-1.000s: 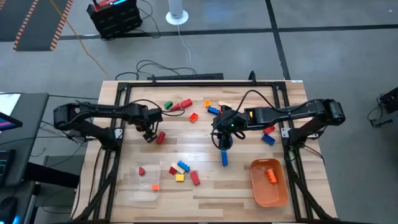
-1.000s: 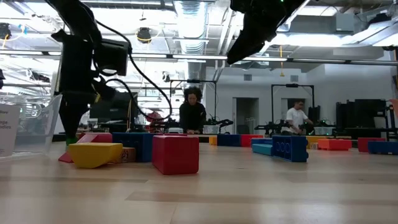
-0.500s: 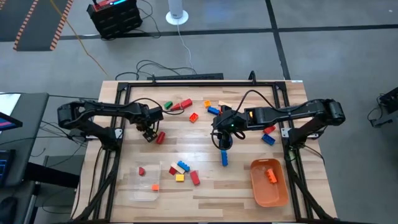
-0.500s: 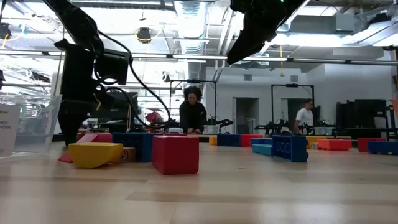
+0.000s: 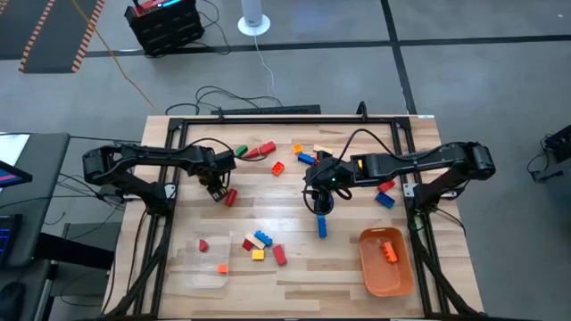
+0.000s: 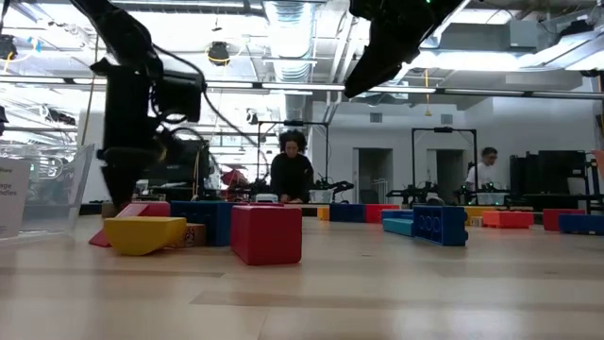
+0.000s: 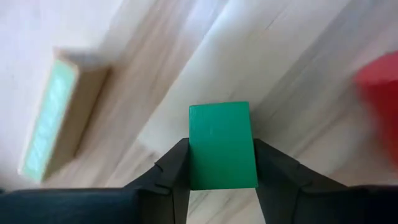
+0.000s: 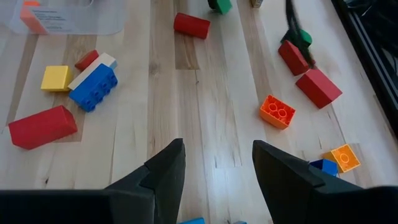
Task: Sort blocks by size
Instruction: Put the small green block into the transparent bin
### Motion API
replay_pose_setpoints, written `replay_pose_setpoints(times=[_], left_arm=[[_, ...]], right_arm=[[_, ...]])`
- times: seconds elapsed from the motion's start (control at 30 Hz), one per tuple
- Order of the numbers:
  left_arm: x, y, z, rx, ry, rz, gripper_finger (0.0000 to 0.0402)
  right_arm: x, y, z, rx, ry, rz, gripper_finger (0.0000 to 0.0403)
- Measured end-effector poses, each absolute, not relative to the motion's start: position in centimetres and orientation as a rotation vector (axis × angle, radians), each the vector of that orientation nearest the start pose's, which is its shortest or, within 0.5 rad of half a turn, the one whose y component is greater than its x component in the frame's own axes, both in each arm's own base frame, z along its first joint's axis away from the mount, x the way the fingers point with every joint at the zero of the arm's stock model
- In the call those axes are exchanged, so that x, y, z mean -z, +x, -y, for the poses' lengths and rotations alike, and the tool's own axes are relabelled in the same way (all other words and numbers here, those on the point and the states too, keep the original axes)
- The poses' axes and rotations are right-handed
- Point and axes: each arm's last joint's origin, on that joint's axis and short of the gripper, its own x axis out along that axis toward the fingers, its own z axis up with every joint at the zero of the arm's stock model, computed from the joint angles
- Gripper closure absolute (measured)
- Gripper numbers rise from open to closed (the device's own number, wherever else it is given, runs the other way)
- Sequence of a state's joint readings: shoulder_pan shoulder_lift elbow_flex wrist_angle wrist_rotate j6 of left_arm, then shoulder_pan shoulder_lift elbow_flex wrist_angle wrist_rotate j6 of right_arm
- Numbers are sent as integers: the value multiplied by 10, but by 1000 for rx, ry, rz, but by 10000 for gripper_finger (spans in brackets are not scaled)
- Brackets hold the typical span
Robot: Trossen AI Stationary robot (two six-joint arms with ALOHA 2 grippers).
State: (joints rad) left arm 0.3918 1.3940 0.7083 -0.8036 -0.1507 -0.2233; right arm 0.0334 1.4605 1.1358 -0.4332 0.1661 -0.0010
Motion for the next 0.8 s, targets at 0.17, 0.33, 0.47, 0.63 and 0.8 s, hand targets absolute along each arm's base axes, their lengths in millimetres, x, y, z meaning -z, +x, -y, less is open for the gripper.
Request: replay_pose_setpoints(times=[0.17,0.33,0.47,0.63,0.8], left_arm=[[-178,198,-85,-542,-385,-1467,271],[-204,199,-76,-439,-444,-1491,266],[-227,196,-55,-325,-468,-1465,264],[-249,192,-24,-232,-458,-1329,263],[-263,194,7,-143,-461,-1183,262]], right_arm=[[-277,311,-8,120,-81,-777,186],[-294,292,-10,118,-80,-762,186],[-300,279,-13,121,-83,-785,186],[-275,274,-4,158,-71,-824,186],[-249,276,-1,183,-12,-754,186]])
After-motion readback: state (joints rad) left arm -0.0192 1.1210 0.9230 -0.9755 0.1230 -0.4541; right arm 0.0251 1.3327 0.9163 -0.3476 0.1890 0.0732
